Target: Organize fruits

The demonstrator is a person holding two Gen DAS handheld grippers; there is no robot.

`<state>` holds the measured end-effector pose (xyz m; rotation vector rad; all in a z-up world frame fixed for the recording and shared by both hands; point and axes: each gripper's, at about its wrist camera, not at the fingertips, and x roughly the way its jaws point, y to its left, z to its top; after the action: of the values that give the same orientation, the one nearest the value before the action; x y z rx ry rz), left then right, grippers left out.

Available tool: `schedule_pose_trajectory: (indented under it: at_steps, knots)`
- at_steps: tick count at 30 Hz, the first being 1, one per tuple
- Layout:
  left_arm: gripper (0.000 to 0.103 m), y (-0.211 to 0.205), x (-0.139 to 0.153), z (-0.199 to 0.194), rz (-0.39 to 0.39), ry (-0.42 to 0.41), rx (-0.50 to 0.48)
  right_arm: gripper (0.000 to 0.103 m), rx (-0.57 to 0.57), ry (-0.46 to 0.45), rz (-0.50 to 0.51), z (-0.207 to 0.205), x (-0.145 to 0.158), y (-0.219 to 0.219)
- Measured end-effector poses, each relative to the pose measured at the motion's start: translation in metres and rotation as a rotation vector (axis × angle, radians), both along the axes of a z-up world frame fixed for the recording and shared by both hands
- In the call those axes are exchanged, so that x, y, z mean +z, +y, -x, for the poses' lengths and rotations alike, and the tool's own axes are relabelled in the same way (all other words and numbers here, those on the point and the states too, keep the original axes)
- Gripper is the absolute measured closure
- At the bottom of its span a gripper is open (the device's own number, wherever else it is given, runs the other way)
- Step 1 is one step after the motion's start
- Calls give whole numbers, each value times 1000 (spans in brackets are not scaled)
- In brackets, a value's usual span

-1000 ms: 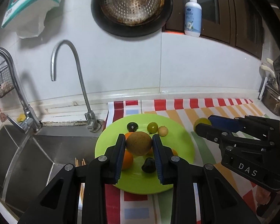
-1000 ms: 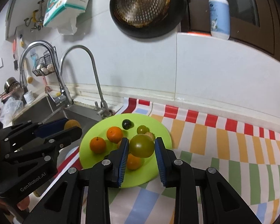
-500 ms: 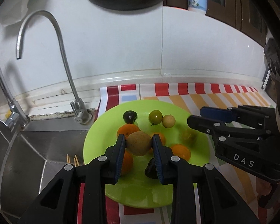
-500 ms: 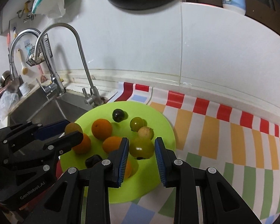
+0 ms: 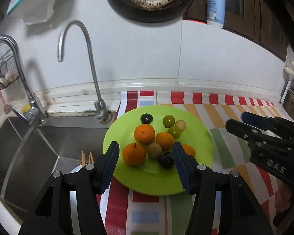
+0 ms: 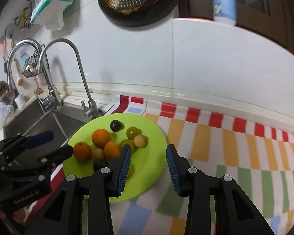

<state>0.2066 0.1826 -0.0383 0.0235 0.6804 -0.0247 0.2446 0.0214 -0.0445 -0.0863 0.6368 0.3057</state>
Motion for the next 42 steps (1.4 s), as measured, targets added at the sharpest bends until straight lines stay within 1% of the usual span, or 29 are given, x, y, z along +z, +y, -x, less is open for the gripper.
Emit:
schedule_pose_trajectory:
  at_steps: [1,2,3,4,6,7,8,10,12,16,19,20,22,24,27,29,30,38,42]
  knots:
    - [43,0,4,5,-2,-7,5,56,-8,-5,-3,6,3,-2]
    - [42,0,8,9,-3,-14,6,53,-26,-14,-6,15,6,-4]
    - [40,0,11,13,-4,-23,6,53,-35,-20,-8,21,9,-6]
    - [35,0,15,17,-5,-36,1,53,-47,-24,-9,29,12,-8]
    - [30,-1,23,28,-14,-70,-15,53,-73,-26,-11,41,16,-10]
    - [29,-1,25,33,-19,-81,-24,49,-88,-29,-13,47,18,-11]
    - [28,-1,27,37,-21,-92,-34,41,-106,-33,-15,54,20,-13]
    - [23,-1,31,47,-22,-110,-64,39,-149,-53,-16,69,24,-15]
    - [22,-1,34,55,-27,-121,-84,38,-193,-70,-12,84,28,-17]
    - [21,-3,39,73,-30,-130,-125,32,-260,-91,-7,113,33,-19]
    - [16,-6,43,89,-32,-141,-132,31,-285,-105,2,133,37,-21]
    - [14,-7,44,94,-32,-147,-130,28,-292,-111,2,139,39,-22]
    - [14,-10,49,106,-33,-164,-118,22,-302,-116,-4,149,42,-25]
    - [13,-13,52,117,-34,-179,-104,22,-309,-129,-12,160,47,-30]
    - [7,-18,58,137,-28,-192,-88,22,-313,-133,-15,175,52,-38]
    - [3,-21,60,148,-36,-200,-82,19,-319,-126,-27,183,54,-43]
    - [1,-22,62,153,-40,-206,-75,19,-322,-127,-33,189,55,-46]
    - [0,-29,68,188,-30,-216,-59,19,-315,-162,-12,228,61,-54]
    - [0,-34,71,202,-33,-224,-51,18,-311,-169,-9,241,63,-58]
